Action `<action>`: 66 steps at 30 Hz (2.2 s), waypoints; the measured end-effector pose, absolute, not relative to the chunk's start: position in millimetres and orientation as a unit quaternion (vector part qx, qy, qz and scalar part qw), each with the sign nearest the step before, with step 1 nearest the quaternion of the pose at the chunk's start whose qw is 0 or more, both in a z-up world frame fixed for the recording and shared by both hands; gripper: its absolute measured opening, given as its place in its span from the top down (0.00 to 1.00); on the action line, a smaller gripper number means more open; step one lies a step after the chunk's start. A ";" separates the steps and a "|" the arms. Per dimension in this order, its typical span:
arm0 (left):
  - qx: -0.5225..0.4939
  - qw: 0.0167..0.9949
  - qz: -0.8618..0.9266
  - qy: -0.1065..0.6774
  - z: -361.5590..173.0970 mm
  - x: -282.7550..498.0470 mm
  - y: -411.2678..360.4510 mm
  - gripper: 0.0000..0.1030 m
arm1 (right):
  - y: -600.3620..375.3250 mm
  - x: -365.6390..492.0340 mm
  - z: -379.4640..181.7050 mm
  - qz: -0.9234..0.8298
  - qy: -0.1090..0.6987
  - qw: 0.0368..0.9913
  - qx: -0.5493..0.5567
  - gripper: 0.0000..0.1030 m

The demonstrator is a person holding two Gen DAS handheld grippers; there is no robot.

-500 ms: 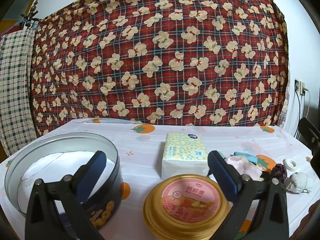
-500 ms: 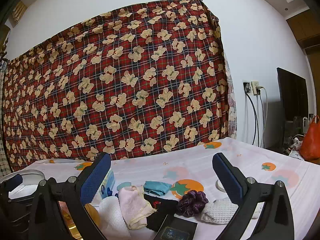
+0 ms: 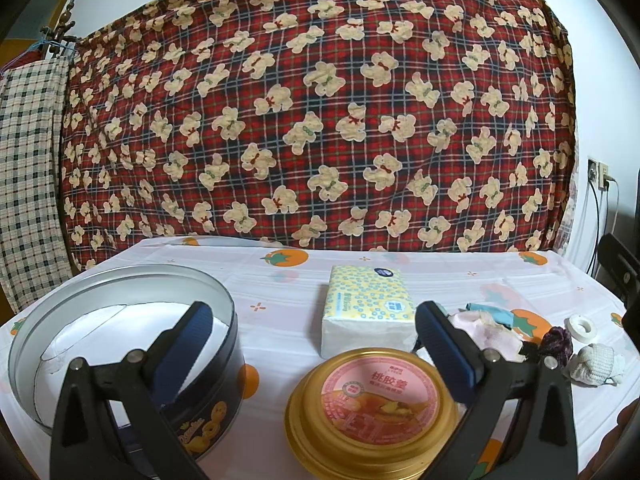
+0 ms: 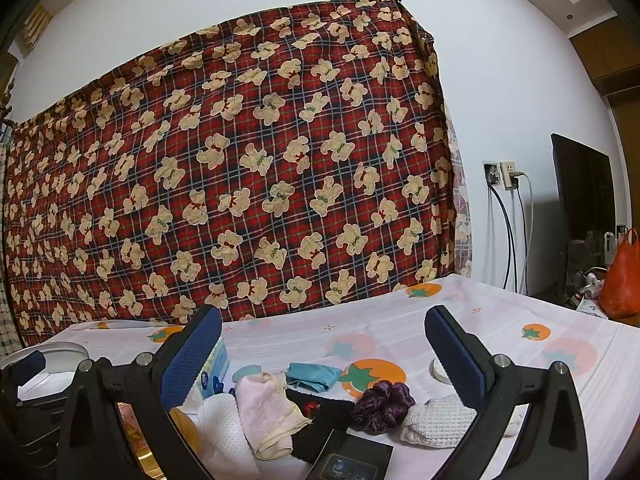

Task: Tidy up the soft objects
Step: 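Move both tools toward the pile of soft items on the table, then grasp the black card box with the left tool while the right tool grasps the white knit glove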

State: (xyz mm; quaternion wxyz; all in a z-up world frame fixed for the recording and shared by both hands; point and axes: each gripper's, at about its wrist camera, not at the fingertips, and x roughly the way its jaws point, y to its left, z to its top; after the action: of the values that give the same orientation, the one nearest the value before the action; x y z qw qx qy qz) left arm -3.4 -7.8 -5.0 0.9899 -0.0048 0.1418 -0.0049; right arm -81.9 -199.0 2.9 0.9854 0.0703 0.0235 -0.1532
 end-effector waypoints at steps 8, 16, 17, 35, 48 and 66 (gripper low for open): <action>-0.005 0.990 -0.005 0.142 -5.3 -3.4 -8.1 0.00 | -199.4 -82.4 2.9 -0.153 0.023 0.985 0.071 0.00; -0.006 0.990 -0.005 0.142 -5.7 -3.3 -8.4 0.00 | -199.7 -82.3 2.8 -0.153 0.023 0.985 0.071 0.00; -0.006 0.990 -0.005 0.142 -5.2 -3.3 -7.7 0.00 | -199.5 -81.7 2.7 -0.153 0.023 0.985 0.072 0.00; -0.004 0.990 -0.004 0.143 -5.1 -3.1 -8.1 0.00 | -197.0 -83.1 1.7 -0.154 0.023 0.985 0.076 0.01; 0.013 0.987 -0.027 0.155 -6.7 -7.9 -36.6 0.00 | -240.4 -91.4 4.4 -0.170 0.022 0.981 0.088 0.01; 0.027 0.973 -0.145 0.180 -5.8 -27.6 -94.3 0.01 | -319.3 -121.3 -1.9 -0.207 0.084 0.972 0.080 0.12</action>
State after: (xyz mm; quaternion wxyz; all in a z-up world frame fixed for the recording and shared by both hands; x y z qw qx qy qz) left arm -27.6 -94.3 -5.8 0.9725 0.0272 0.1804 -0.1447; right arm -121.3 -319.3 -1.9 0.9716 0.0797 0.0839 -0.2065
